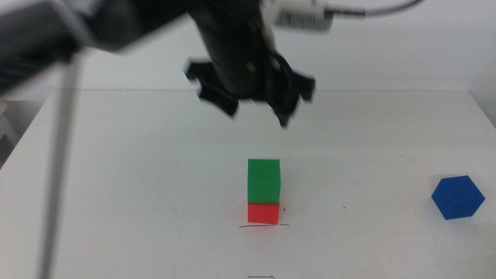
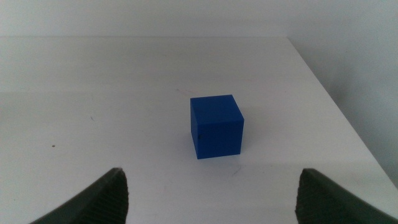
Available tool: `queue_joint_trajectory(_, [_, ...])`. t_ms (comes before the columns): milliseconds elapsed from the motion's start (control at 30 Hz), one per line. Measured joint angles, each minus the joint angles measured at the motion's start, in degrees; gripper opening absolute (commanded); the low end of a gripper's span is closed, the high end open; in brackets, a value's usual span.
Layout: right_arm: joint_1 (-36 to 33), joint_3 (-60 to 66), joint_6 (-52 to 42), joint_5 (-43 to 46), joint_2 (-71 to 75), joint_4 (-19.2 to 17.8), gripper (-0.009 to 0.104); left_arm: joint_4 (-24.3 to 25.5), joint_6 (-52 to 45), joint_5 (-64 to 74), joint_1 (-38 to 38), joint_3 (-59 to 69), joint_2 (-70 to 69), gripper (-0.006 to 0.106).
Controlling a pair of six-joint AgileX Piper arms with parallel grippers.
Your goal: Stack red cubes first, then green, then blue cubes in a specific spot.
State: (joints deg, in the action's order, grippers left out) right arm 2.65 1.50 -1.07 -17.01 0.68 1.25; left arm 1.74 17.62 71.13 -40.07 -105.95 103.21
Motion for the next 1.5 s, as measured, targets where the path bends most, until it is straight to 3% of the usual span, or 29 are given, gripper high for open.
queue_joint_trajectory(200, [0.00,0.00,0.00,0.00,0.00,0.00,0.093,-2.87,-13.43,0.37,4.66,0.06,-11.06,0.093])
queue_joint_trajectory(367, [0.00,0.00,0.00,0.00,0.00,0.00,0.093,-6.50,-23.67,0.73,9.76,3.36,-22.31,0.093])
queue_joint_trajectory(633, [0.00,0.00,0.00,0.00,0.00,0.00,0.093,-18.92,-34.15,-3.05,19.03,20.34,-43.07,0.093])
queue_joint_trajectory(933, [0.00,0.00,0.00,0.00,0.00,0.00,0.093,-22.86,-35.75,-4.98,19.94,25.86,-48.79,0.093])
queue_joint_trajectory(1500, [0.00,0.00,0.00,0.00,0.00,0.00,0.093,-25.23,-36.10,-4.02,19.97,25.87,-48.68,0.093])
